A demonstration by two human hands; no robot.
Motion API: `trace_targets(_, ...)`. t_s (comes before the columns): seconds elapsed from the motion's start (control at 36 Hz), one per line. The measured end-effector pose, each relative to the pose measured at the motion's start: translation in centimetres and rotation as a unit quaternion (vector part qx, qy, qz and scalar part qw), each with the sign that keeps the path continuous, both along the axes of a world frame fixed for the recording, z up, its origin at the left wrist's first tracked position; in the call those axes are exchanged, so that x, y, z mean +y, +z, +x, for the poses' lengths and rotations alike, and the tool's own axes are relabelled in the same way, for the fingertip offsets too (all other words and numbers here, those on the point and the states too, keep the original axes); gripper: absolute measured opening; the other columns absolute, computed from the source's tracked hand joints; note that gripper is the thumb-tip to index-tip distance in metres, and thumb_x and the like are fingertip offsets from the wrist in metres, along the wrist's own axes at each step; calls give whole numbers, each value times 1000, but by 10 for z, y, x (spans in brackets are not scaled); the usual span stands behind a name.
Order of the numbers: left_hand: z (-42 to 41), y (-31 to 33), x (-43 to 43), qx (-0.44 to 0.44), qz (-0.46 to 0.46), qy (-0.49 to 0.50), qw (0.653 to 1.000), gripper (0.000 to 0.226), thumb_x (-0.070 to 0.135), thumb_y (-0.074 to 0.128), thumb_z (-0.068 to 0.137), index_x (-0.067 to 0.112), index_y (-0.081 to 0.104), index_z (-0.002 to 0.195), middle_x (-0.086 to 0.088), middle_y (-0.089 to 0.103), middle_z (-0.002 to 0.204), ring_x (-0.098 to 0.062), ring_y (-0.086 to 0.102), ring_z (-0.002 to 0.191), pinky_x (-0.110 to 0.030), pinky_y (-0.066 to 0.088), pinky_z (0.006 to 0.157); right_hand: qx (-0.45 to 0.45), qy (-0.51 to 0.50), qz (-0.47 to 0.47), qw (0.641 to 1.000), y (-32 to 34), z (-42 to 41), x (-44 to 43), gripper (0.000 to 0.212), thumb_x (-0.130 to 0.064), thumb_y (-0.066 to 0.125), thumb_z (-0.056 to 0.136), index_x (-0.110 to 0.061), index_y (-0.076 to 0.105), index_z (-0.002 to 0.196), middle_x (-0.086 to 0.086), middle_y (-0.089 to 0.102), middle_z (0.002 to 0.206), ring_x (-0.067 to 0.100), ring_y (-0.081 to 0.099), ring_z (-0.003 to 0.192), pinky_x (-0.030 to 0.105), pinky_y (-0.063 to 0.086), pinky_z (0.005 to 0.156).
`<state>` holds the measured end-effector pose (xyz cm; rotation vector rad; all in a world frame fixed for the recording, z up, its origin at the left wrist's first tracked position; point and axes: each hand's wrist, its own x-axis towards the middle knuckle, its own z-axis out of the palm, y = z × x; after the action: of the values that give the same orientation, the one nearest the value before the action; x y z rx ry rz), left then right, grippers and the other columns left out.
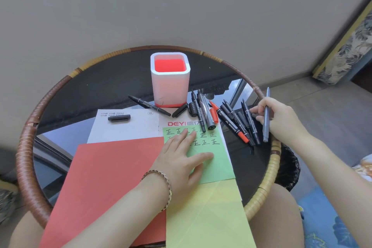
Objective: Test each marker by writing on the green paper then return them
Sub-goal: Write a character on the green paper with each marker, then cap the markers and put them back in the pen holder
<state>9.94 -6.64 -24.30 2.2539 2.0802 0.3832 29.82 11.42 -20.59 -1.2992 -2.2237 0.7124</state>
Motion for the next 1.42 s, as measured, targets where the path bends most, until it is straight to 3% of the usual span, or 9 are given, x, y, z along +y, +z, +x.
trace_targets(0.17,3,10,2,43,-41,-10,998,37,35,27,82,38,52,109,-22,57,124,-40,53,115,-44,38,94,-22,-11,15,1000,1,4,-8,39,8,60,79,-24,42,67,8,65,93,19,62,85,18,43,66)
trace_targets(0.28,8,27,6,66,-103,-18,992,39,32,20,99,40,28,136,-12,-5,154,-30,-5,141,-36,-3,113,10,-26,12,1000,15,2,-19,38,7,61,78,-25,42,69,8,64,92,16,61,83,12,42,60)
trace_targets(0.33,6,26,10,55,3,-19,998,37,24,42,94,33,44,129,-17,19,151,-37,16,139,-42,11,111,87,-23,-11,996,26,-7,-30,36,7,62,79,-22,43,70,10,64,93,11,62,82,9,46,54)
trace_targets(0.39,7,35,10,-75,99,-1,992,29,19,57,81,26,62,109,-9,54,129,-31,48,122,-38,27,101,170,2,-55,984,35,-19,-46,32,7,61,80,-19,44,73,13,64,93,10,64,84,7,49,61)
trace_targets(0.5,13,59,12,-401,71,77,910,24,20,61,86,37,53,100,31,52,103,18,48,99,0,35,87,246,70,-102,961,42,-45,-81,33,7,65,76,-18,43,74,7,66,89,5,67,82,14,53,74)
trace_targets(0.64,8,69,16,-629,6,116,769,14,9,62,83,22,63,89,11,72,74,-3,69,70,-20,56,66,306,91,-128,939,34,-70,-107,29,8,65,76,-10,43,77,7,65,88,15,67,85,25,56,73)
trace_targets(0.83,-2,69,-5,-636,35,159,755,27,-7,69,74,19,68,81,0,73,68,-11,67,61,-19,54,57,398,84,-212,889,34,-82,-121,31,9,68,70,-6,42,76,6,68,79,11,69,75,16,52,66)
trace_targets(1.03,-13,74,-18,-635,79,214,738,19,-2,69,75,17,67,71,5,70,57,-3,64,53,-15,50,50,416,34,-278,865,40,-81,-117,38,-51,52,84,-14,53,91,7,71,72,18,68,69,30,57,69)
trace_targets(1.42,-16,73,-31,-623,93,186,754,22,-1,68,74,21,71,74,8,70,62,0,61,56,-10,47,55,456,-16,-247,855,49,-67,-123,34,-40,52,70,-11,62,54,6,55,45,15,53,44,21,52,53)
